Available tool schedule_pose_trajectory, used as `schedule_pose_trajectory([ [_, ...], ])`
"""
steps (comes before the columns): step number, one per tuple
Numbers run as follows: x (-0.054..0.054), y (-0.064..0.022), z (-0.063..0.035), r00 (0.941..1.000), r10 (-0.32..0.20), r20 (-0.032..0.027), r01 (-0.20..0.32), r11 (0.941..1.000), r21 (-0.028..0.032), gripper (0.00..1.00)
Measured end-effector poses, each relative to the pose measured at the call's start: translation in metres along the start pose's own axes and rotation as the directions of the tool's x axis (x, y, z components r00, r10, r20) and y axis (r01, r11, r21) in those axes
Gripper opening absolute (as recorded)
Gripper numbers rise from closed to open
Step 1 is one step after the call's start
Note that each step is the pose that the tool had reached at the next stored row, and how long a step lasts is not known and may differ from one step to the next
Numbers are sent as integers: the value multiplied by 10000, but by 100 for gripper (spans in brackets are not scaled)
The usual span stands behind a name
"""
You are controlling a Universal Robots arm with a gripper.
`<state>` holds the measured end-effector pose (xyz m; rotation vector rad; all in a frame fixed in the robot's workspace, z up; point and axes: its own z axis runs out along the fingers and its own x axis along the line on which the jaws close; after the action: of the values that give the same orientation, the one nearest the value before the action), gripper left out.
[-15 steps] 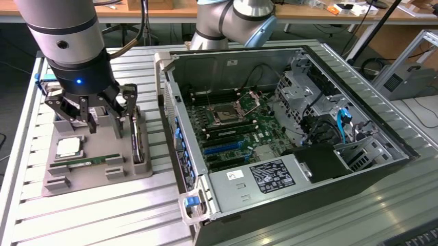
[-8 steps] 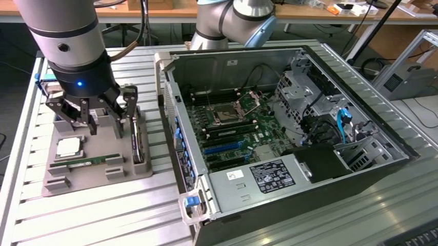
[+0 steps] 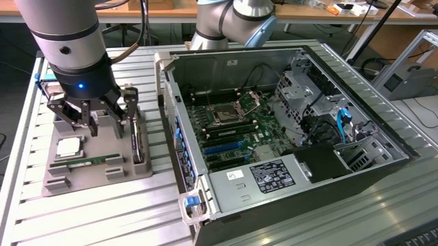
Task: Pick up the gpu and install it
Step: 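Pick up the gpu and move the gpu toward the slot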
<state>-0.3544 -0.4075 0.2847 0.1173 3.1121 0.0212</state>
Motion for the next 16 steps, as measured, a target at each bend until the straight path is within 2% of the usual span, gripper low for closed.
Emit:
schedule_pose_trajectory([
  [16,-11,-2,70,10000,-3,7,3,10000,93,54],
])
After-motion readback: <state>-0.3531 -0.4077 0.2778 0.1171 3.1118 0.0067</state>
